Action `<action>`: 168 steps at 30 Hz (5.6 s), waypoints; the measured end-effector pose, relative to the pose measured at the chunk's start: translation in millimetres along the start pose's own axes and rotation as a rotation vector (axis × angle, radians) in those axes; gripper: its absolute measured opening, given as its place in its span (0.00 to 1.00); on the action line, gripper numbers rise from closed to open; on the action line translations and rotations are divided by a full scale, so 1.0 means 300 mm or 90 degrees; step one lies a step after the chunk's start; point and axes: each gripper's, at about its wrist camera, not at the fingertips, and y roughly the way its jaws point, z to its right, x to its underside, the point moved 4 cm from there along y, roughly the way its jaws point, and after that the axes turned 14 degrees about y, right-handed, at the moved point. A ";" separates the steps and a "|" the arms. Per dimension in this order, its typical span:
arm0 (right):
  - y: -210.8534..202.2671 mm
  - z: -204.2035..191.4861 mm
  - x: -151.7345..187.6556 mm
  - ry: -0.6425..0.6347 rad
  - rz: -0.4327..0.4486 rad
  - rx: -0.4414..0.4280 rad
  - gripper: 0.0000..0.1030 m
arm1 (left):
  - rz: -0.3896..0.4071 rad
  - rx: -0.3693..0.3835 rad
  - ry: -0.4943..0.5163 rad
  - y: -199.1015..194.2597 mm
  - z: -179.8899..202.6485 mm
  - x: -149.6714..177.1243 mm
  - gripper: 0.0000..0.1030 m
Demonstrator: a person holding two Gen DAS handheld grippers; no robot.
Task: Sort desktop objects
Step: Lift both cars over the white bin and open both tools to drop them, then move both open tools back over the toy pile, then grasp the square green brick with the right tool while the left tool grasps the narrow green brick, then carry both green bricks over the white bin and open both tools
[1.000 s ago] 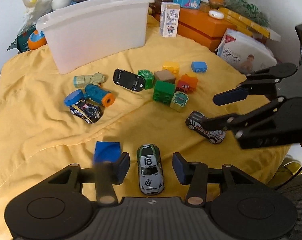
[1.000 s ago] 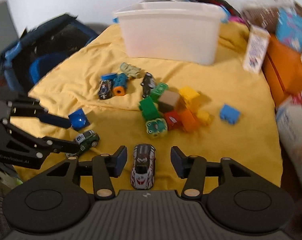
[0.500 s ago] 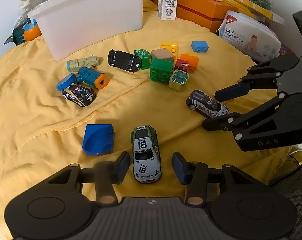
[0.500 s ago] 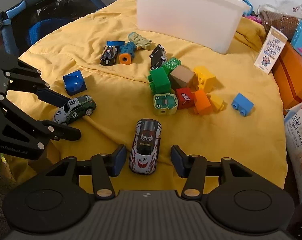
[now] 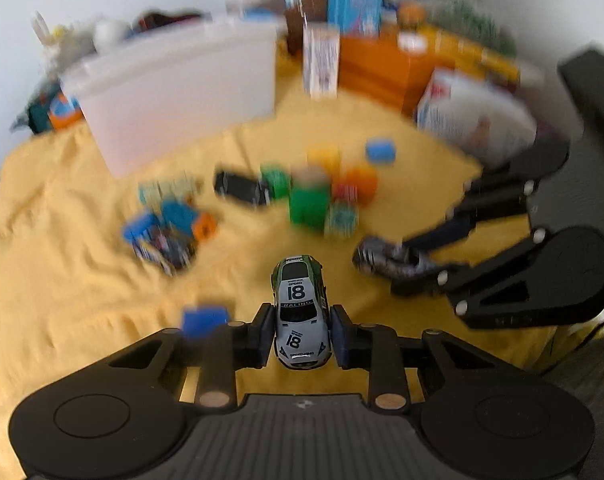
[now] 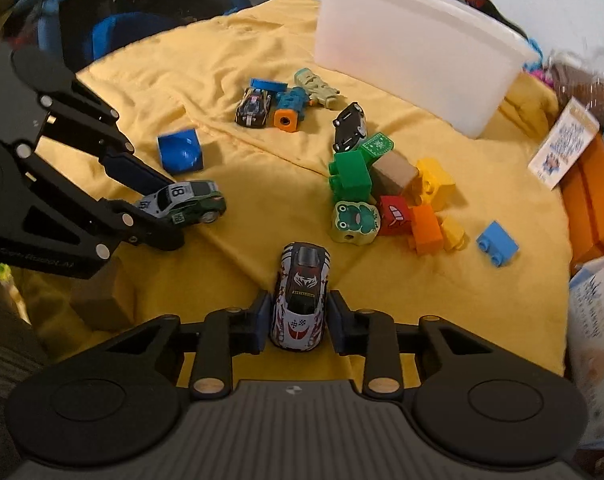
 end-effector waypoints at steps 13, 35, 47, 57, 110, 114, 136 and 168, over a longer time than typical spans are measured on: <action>-0.218 0.117 -0.280 0.061 0.165 -0.030 0.31 | 0.163 -0.084 -0.056 -0.134 -0.274 -0.330 0.32; 0.047 0.309 -0.836 0.137 0.260 0.060 0.48 | 0.130 -0.227 -0.008 0.078 -0.489 -0.535 0.62; -0.072 0.280 -0.370 0.161 0.208 0.038 0.55 | -0.016 -0.007 -0.112 0.069 -0.127 -0.078 0.63; -0.009 0.138 -0.062 0.133 0.060 0.014 0.45 | -0.061 -0.017 -0.055 0.077 -0.047 -0.027 0.63; -0.033 0.248 0.032 0.333 0.021 -0.067 0.52 | 0.093 0.070 -0.067 0.102 -0.093 -0.122 0.31; -0.036 0.229 0.019 0.307 0.023 -0.076 0.52 | 0.042 0.086 -0.133 0.145 -0.077 0.002 0.31; 0.051 0.047 -0.006 0.103 0.020 -0.017 0.39 | 0.001 0.018 0.006 0.162 0.016 0.018 0.23; -0.352 0.228 -0.755 0.061 0.439 0.057 0.36 | 0.317 -0.226 -0.041 -0.196 -0.533 -0.721 0.23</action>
